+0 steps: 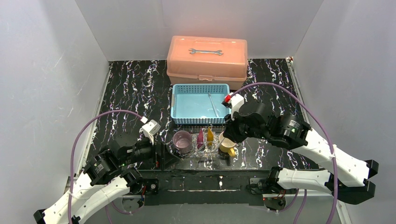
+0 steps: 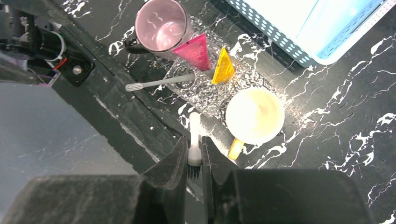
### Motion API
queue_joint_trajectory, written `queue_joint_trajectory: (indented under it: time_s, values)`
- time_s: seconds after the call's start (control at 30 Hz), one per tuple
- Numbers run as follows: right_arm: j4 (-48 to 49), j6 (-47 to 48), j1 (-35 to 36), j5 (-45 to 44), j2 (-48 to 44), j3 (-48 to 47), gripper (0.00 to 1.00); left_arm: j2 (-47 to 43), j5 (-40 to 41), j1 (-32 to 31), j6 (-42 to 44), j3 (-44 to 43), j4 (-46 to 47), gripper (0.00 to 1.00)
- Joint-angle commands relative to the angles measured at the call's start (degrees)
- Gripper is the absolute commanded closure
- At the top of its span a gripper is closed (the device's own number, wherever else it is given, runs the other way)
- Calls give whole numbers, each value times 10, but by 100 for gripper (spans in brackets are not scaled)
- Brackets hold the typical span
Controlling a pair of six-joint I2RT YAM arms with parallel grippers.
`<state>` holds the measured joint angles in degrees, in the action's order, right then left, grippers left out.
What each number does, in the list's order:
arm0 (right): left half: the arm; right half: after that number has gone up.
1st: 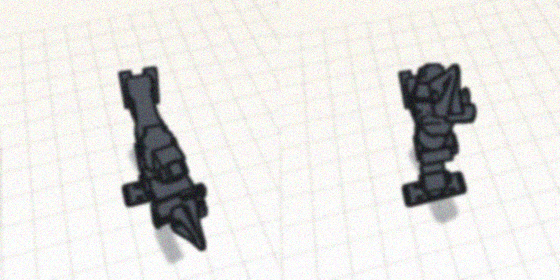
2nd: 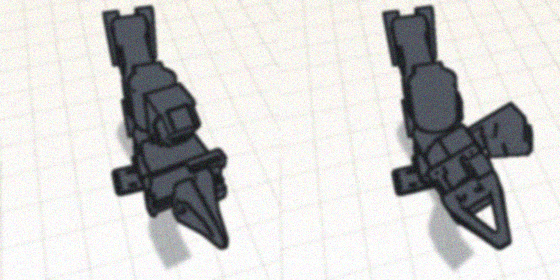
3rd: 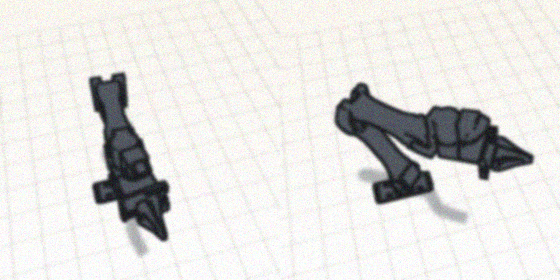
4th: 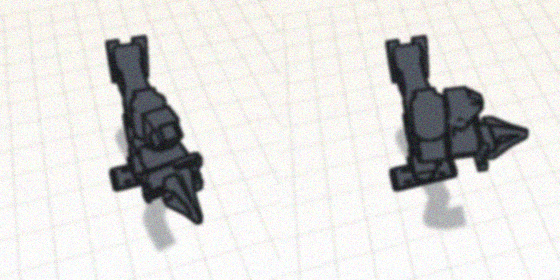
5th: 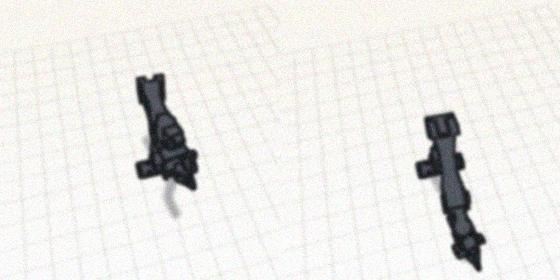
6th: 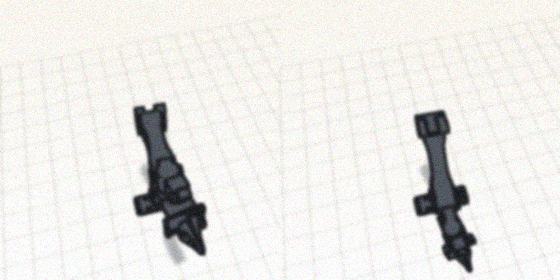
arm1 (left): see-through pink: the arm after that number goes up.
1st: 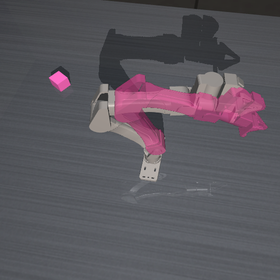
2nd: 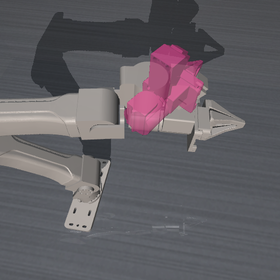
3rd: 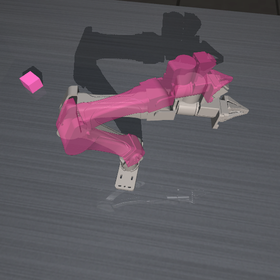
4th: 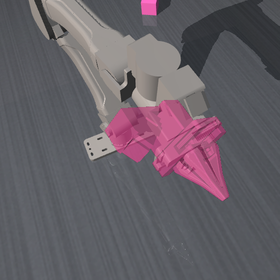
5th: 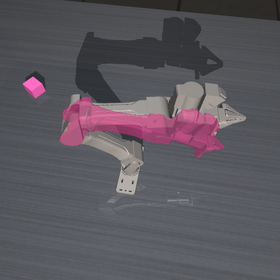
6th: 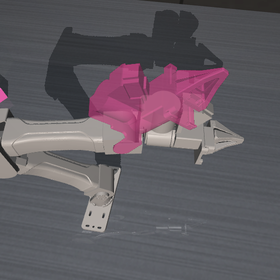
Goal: Prepare toiletry sets of a toothbrush and toothpaste on the tray
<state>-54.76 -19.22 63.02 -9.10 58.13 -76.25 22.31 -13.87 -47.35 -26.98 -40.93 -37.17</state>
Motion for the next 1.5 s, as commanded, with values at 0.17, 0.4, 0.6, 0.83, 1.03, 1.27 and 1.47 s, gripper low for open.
queue_joint_trajectory:
  time_s: [0.17,0.4,0.6,0.83,1.03,1.27,1.47]
  values:
    - [100,18,1,-46,-27,56,99,-5,9,2,9,5,11,2]
    - [127,16,1,-50,-40,85,99,-5,7,1,8,7,13,2]
    - [137,14,2,-49,-46,102,99,-3,5,2,9,7,14,2]
    - [182,6,2,-56,-73,161,99,-5,7,2,8,7,14,2]
    - [233,-1,3,-67,-98,216,99,-6,7,1,7,8,14,2]
    - [284,-4,4,-84,-128,260,99,-6,8,1,9,7,14,2]
    - [329,-9,6,-91,-138,304,99,-7,6,1,9,8,15,2]
